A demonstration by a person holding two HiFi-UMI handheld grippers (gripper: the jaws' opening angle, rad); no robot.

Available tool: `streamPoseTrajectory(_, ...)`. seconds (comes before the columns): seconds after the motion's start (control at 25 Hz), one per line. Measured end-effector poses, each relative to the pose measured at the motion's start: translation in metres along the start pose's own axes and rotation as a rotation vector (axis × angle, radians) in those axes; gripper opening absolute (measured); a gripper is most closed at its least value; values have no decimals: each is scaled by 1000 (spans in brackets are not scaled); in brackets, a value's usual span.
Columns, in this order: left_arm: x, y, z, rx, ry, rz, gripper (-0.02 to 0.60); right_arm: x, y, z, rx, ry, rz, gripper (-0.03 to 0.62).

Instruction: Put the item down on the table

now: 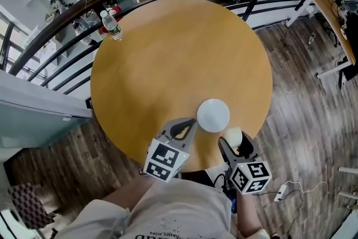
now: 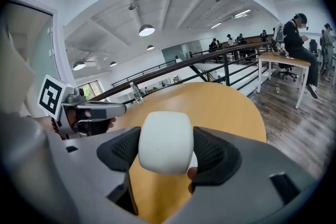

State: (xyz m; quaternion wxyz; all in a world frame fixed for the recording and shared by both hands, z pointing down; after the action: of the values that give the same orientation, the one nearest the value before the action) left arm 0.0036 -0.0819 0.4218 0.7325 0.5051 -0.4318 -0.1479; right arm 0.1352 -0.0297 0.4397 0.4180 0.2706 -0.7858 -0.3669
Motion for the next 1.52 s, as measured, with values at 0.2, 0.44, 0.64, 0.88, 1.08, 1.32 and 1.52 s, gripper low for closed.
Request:
streamPoseTrajectory(0.2, 6, 2, 6, -14, -13, 5, 23, 11, 3, -6, 3, -9, 19, 314)
streamPoseTrajectory(0.44, 10, 5, 8, -34, -15, 13, 25, 26, 1, -11, -14, -20, 45, 314)
streamPoseTrajectory(0.64, 16, 10, 13, -45, -17, 22, 23, 40, 2, -18, -21, -16, 58, 314)
streamPoseTrajectory(0.88, 26, 16, 23, -58, -23, 35, 25, 58, 8, -28, -31, -9, 94, 314)
streamPoseTrajectory(1.08, 32, 19, 28, -54, -29, 41, 24, 72, 15, -36, -43, -4, 125, 314)
streamPoseTrajectory(1.32, 37, 21, 33, -57, -41, 43, 24, 82, 24, -47, -46, 10, 154, 314)
streamPoseTrajectory(1.52, 43, 28, 31, -51, -36, 54, 25, 92, 30, -56, -61, 15, 173, 314)
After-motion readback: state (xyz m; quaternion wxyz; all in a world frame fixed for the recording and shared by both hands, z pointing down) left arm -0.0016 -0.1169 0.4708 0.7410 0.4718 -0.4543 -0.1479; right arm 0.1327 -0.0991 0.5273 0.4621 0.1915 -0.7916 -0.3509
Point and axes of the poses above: the fingertips, and each gripper's own axes: x forward along the fingers, z to its left, y out of its underside, the point moved 2 cm from there along -x, backward along the fingers, and after that the axes turned 10 degrees about -y, right-handed, at the moved point
